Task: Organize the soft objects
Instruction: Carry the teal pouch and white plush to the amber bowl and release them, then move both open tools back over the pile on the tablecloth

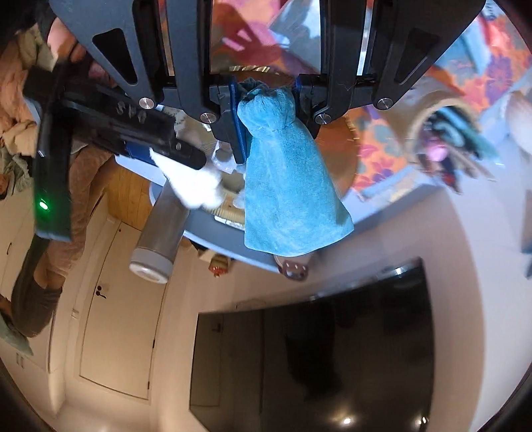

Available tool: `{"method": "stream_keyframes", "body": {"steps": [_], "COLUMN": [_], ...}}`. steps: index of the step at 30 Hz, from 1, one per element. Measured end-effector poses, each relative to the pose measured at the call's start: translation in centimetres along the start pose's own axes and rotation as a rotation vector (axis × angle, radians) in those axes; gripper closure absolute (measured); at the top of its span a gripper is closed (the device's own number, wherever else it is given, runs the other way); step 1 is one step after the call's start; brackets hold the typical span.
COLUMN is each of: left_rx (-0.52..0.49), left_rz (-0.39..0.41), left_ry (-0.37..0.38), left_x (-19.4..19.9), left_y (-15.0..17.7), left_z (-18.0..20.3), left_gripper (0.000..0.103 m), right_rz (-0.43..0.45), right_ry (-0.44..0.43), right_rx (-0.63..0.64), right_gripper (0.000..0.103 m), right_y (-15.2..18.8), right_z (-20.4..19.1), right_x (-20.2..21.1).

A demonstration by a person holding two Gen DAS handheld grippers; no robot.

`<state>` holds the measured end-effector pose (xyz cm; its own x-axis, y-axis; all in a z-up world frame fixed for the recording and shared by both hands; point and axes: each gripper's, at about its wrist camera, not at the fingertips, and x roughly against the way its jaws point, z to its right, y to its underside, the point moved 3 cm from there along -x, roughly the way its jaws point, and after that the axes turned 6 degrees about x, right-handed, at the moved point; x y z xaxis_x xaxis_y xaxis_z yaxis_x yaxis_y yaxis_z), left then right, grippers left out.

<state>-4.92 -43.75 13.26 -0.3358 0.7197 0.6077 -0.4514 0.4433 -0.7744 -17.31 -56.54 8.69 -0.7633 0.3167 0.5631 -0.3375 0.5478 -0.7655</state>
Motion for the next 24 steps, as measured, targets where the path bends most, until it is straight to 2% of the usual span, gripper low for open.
{"method": "stream_keyframes", "body": {"steps": [1, 2, 4, 10, 15, 17, 19, 24], "left_rx": [0.013, 0.024, 0.049, 0.053, 0.093, 0.122, 0.152, 0.29], "left_rz": [-0.016, -0.031, -0.033, -0.036, 0.009, 0.044, 0.085, 0.199], "left_ry": [-0.005, -0.01, -0.029, -0.027, -0.033, -0.078, -0.164, -0.338], "left_x": [-0.7, -1.5, -2.1, -0.2, 4.1, 6.8, 9.5, 18.7], "left_y": [0.0, 0.0, 0.3, 1.1, 2.2, 2.9, 3.8, 7.5], "left_z": [-0.2, -0.4, -0.7, -1.4, -2.7, -3.9, -5.3, -10.7], "left_gripper": [0.056, 0.038, 0.024, 0.024, 0.024, 0.024, 0.024, 0.023], "right_rz": [0.0, -0.001, -0.01, 0.02, 0.01, 0.018, 0.02, -0.045], "right_ry": [-0.001, -0.006, 0.008, -0.007, -0.069, -0.107, -0.14, -0.269], "right_rx": [0.007, 0.02, 0.052, 0.038, 0.053, 0.076, 0.103, 0.199], "right_gripper": [0.037, 0.036, 0.036, 0.034, 0.034, 0.034, 0.034, 0.034], "right_y": [-0.1, -0.3, -0.9, -0.9, 0.0, 0.6, 1.4, 4.9], "right_z": [0.0, -0.1, -0.3, -0.5, -2.9, -4.8, -7.1, -14.3], "right_x": [-0.1, -0.5, -0.5, 1.7, 3.0, 3.7, 4.1, 4.1]}}
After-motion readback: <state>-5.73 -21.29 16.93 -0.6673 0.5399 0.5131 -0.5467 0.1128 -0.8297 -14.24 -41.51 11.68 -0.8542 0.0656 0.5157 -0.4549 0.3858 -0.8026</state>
